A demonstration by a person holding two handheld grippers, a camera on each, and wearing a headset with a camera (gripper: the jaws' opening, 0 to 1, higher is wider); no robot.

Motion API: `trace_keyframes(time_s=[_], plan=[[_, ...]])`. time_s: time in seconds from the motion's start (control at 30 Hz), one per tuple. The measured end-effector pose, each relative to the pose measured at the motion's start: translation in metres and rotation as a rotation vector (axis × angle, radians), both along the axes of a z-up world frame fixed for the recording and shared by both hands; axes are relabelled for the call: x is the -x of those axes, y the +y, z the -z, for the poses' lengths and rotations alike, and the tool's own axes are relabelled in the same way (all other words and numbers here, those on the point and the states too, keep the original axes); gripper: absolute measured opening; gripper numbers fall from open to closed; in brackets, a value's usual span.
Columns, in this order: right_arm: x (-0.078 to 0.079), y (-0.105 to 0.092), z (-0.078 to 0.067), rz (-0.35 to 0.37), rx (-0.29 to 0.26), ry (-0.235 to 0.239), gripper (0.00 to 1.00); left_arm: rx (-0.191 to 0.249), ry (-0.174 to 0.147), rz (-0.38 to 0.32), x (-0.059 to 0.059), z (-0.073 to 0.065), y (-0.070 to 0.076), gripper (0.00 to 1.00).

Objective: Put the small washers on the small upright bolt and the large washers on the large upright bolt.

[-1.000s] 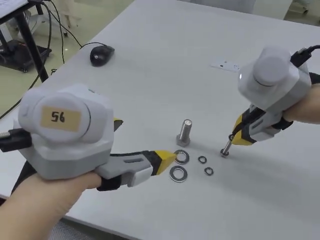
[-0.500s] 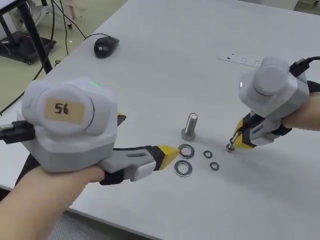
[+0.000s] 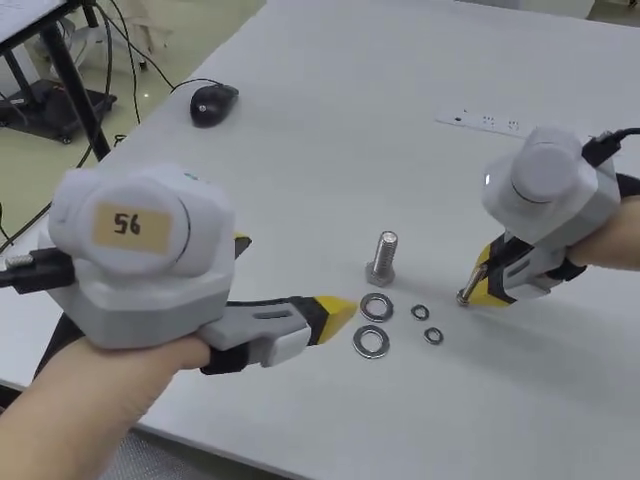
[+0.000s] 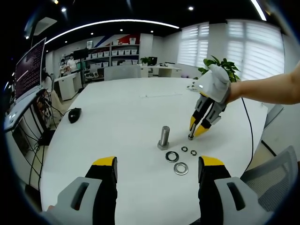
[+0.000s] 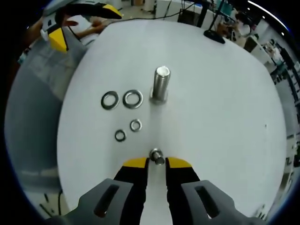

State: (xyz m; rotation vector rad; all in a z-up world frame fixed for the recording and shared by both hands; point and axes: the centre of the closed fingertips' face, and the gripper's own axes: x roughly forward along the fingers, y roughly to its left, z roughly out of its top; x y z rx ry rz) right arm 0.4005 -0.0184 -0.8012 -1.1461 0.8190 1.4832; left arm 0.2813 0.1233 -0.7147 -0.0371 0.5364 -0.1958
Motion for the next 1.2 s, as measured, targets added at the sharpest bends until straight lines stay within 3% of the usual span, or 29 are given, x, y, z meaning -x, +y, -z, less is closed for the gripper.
trace_keyframes(time_s=[0.37,0.63,1.03,1.2], plan=[[0.007,-0.009,-0.013,0.039,-0.035,-0.007,0.15,-0.014,-0.015,0.013,0.005,-0.009,-0.006,0.7],[0.028,-0.013,-0.015,0.046,-0.051,0.007,0.14,-0.021,-0.032,0.015,0.008,-0.014,-0.01,0.7],[0.06,-0.007,-0.003,0.029,-0.051,0.042,0.14,-0.014,-0.048,0.019,0.018,-0.018,-0.016,0.7],[0.064,-0.001,0.004,0.014,-0.039,0.048,0.14,-0.012,-0.061,0.015,0.019,-0.021,-0.014,0.7]])
